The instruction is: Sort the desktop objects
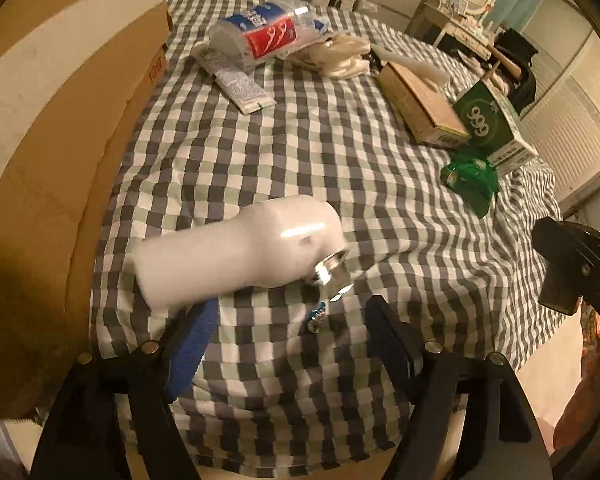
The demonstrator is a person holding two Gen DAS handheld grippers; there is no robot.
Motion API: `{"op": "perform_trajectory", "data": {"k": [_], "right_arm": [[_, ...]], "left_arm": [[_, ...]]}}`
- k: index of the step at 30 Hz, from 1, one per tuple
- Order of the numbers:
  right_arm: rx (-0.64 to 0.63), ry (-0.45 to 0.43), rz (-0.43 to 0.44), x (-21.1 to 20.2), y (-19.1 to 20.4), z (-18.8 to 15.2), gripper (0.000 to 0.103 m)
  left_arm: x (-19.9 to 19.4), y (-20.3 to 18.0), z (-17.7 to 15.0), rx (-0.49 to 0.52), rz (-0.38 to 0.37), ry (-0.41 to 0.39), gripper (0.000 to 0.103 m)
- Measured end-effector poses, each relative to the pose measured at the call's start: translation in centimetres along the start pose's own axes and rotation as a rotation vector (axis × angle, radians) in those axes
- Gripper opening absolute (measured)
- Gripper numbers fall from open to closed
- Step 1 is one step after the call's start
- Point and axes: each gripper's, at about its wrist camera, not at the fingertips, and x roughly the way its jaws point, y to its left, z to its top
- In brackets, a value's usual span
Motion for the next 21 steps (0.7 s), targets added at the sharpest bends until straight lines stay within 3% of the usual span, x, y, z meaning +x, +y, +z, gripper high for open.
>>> {"op": "perform_trajectory", "data": {"k": [3,6,13,16,19,21], "right_arm": [[0.007,-0.001,0.005,0.0,-0.1,0.1,0.075],[0.014,0.002,0.008,0.2,-0.2,0.1,0.075],[0.010,0.001,0.009,0.3,-0.1,0.2,0.075],[0.008,0.002,0.010,0.5,-0.1,0.3,0.075],[0.010,0.002,0.011,0.5,-0.1,0.3,0.075],[0.011,0.001,0.011,0.6,-0.2,0.3,0.075]], "left_arm": [[0.6,0.5,0.4,0.018,0.060,0.030,0.079],[0.1,0.9,0.0,-0.011,0.019,0.015,0.079],[-1.7,1.7,-0.2,-0.205,-0.014,-0.110,0.080],[-0.9,1.7,0.9,-0.290,-0.020,-0.094,0.081],[0.9,1.9,2.1,-0.378,0.027,-0.061,0.083],[1.4,2.8,2.5,-0.446,0.007,-0.045,0.083]]}}
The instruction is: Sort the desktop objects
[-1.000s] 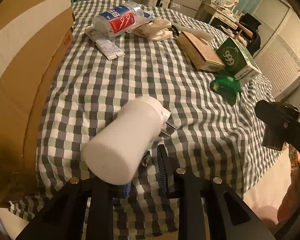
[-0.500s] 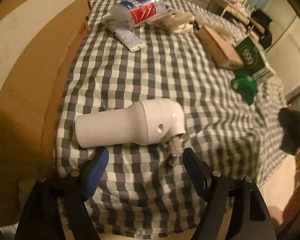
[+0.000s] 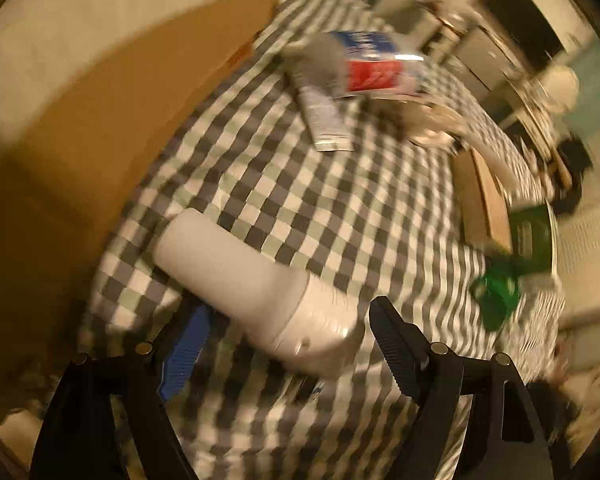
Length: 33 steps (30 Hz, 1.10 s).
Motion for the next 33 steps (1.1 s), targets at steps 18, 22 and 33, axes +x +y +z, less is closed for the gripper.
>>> {"op": "perform_trajectory", "data": {"k": [18,22,33], "right_arm": [[-0.062,-0.028,-0.027,-1.1,0.9,0.0,0.075],[-0.092,-0.062,-0.031,-3.0,2.5,0.5,0.075],[-0.163,-0.157,0.218,-8.0,12.7,6.2,0.075]], "left_arm": [[-3.9,-2.3,-1.1,0.209,-0.108,-0.084,0.045],[-6.9,-3.4,-1.1,0.272,-0.142,-0.137,0.045],[-20.0,-2.1,7.0,0.302,-0.176,-0.359,0.045]]}}
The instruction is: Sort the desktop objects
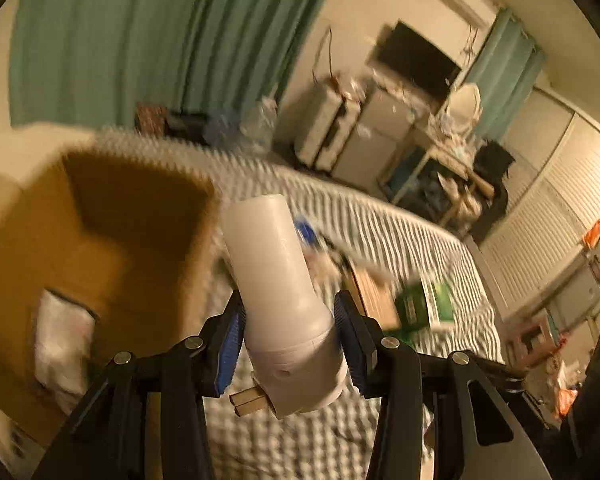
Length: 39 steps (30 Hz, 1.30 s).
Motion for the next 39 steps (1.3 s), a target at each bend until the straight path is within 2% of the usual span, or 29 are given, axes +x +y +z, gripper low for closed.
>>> {"op": "perform_trajectory", "data": {"k": [3,7,9,11,15,16,17,18,20,21,25,28,29,31,35,39], "right_arm": [[-0.034,0.005,0.074,2.1,3.7,1.9,0.075],[-0.019,0.061,0.181,6.6,7.8,3.2,0.075],[-0.016,0.096,0.193,8.7,9.0,3.3,0.075],[-0.030,0.135,0.207,11.1,10.6,3.1,0.075],[-0.018,0.210,0.227,14.6,12.2,2.5,0.076],[-0.008,0.233,0.219,15.2,12.2,2.3,0.084],[0.003,0.244,0.205,15.6,12.1,2.2,0.089],[0.017,0.241,0.190,15.6,11.8,2.1,0.093],[0.039,0.220,0.182,15.0,11.0,2.4,0.093],[0.047,0.207,0.179,14.5,10.5,2.5,0.094],[0.054,0.095,0.100,10.9,7.4,3.4,0.095],[0.030,0.032,-0.036,7.2,3.6,3.0,0.096],[0.029,0.019,-0.107,5.7,1.7,2.4,0.097],[0.046,0.011,-0.211,3.6,-2.0,0.8,0.097],[0.142,0.044,-0.360,1.0,-9.1,-2.7,0.097],[0.272,0.058,-0.400,-0.1,-14.7,-6.1,0.097]], "left_arm": [[-1.7,2.9,3.1,0.053,0.084,-0.036,0.045],[-2.3,8.1,4.5,0.056,0.163,-0.068,0.045],[-1.6,11.0,4.4,0.021,0.197,-0.038,0.045],[-1.1,13.8,3.7,-0.032,0.201,-0.019,0.045],[-0.5,16.6,2.2,-0.078,0.217,0.009,0.046],[-0.2,16.7,1.9,-0.078,0.220,0.016,0.047],[0.0,16.8,1.6,-0.076,0.229,0.027,0.052],[0.2,16.9,1.2,-0.069,0.250,0.038,0.064],[0.2,17.1,0.5,-0.069,0.290,0.042,0.080],[0.3,17.2,0.2,-0.071,0.289,0.044,0.082],[0.0,15.7,-0.8,-0.057,0.282,0.065,0.083],[-0.7,12.6,-2.0,-0.011,0.248,0.062,0.093],[-0.6,11.0,-2.1,0.005,0.238,0.061,0.095],[-0.6,7.8,-2.8,0.038,0.195,0.058,0.096],[0.4,1.4,-4.9,0.075,0.109,0.071,0.100],[3.0,-3.7,-7.4,0.080,0.066,0.107,0.101]]}}
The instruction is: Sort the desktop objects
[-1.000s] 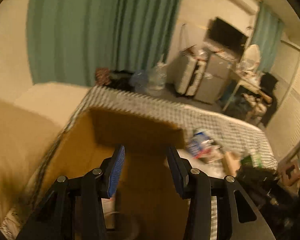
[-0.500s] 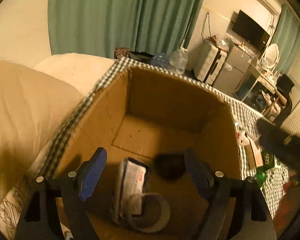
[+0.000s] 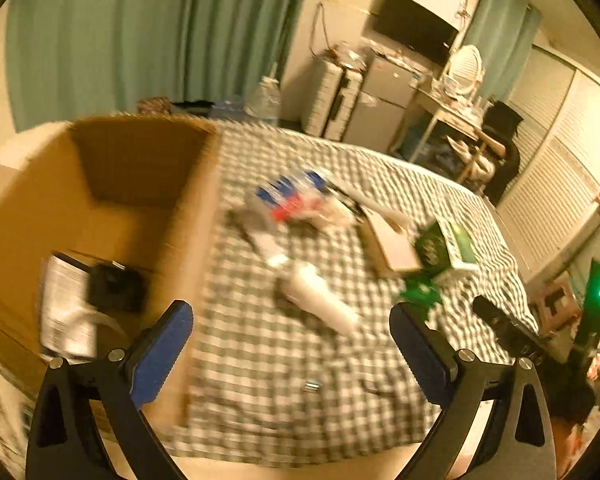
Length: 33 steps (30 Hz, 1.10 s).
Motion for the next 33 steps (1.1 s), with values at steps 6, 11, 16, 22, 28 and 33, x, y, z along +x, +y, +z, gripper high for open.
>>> {"op": "perform_trajectory", "data": {"k": [6,11,16,22,28,33], "right_arm": [[0.065,0.036,0.016,3.2,-3.2,-1.2,0.097],[0.033,0.030,0.017,6.1,-3.0,-0.8,0.097],[0.017,0.060,0.030,9.7,-2.5,0.2,0.096],[-0.018,0.116,0.023,12.9,-2.1,0.8,0.061],[-0.040,0.124,0.031,12.8,-2.0,0.7,0.050],[-0.020,0.139,0.049,11.7,-1.9,0.5,0.047]], "left_arm": [[5.9,-3.9,-2.0,0.010,0.027,0.083,0.101],[10.0,-2.9,-2.6,-0.095,0.069,0.098,0.101],[15.0,-1.1,-1.5,-0.174,0.092,0.154,0.101],[19.4,-1.0,-1.2,-0.137,0.128,0.206,0.101],[19.5,-1.8,-1.6,-0.028,0.147,0.185,0.090],[17.4,-0.4,-1.6,-0.061,0.041,0.155,0.052]]}}
